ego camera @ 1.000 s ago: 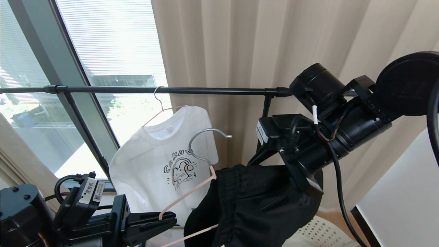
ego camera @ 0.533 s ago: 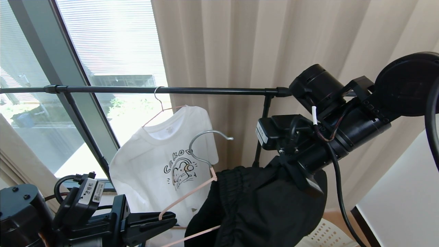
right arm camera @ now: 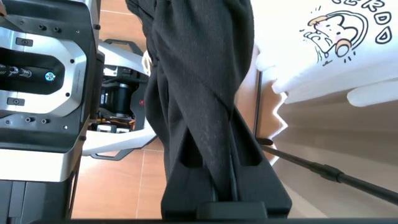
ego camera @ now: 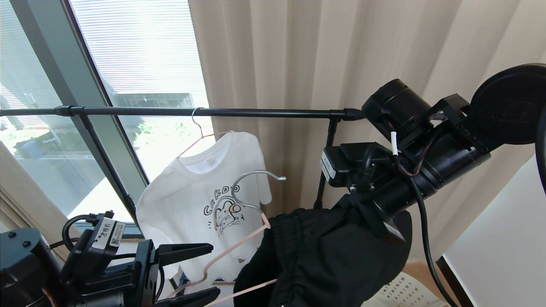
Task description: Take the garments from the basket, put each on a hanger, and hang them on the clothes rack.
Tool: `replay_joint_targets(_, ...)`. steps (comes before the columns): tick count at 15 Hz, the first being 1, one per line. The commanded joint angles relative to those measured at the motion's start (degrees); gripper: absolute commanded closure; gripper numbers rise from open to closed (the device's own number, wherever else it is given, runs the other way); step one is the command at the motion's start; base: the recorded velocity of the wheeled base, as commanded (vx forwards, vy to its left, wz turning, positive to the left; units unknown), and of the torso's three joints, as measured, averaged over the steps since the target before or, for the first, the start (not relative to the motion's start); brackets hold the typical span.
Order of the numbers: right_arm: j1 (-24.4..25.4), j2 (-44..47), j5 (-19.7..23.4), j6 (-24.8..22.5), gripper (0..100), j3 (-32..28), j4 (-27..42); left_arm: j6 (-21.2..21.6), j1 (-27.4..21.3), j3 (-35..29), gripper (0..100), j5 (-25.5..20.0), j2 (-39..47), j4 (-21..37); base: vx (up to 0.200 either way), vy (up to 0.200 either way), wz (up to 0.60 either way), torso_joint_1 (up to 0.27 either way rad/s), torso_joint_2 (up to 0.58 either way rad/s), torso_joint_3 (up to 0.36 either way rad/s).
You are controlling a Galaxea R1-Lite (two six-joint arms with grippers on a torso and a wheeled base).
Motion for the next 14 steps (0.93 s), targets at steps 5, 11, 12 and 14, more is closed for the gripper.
replay_joint_targets(5,-0.07,-2.85,-11.27,2.81,100,0.14,-0.52,-10.29,6.90,-2.96,0,-0.86,-3.35,0.03,0.000,0.000,0.00,0.000,0.00,0.000)
replay_joint_targets(11,0.28,-2.94,-27.09,11.95,100,2.60,-8.87,-11.78,7.42,-8.76,0,-0.06,4.83,0.29,0.000,0.000,0.00,0.000,0.00,0.000)
replay_joint_targets(12,0.28,-3.73,-28.32,13.27,100,4.01,-11.16,-11.70,7.60,-10.52,0,0.38,5.09,4.42,0.000,0.000,0.00,0.000,0.00,0.000)
replay_joint_targets(14,0.28,-5.93,-29.11,14.24,100,8.58,-15.20,-10.99,8.13,-13.07,0,0.81,4.74,11.54,0.000,0.000,0.00,0.000,0.00,0.000)
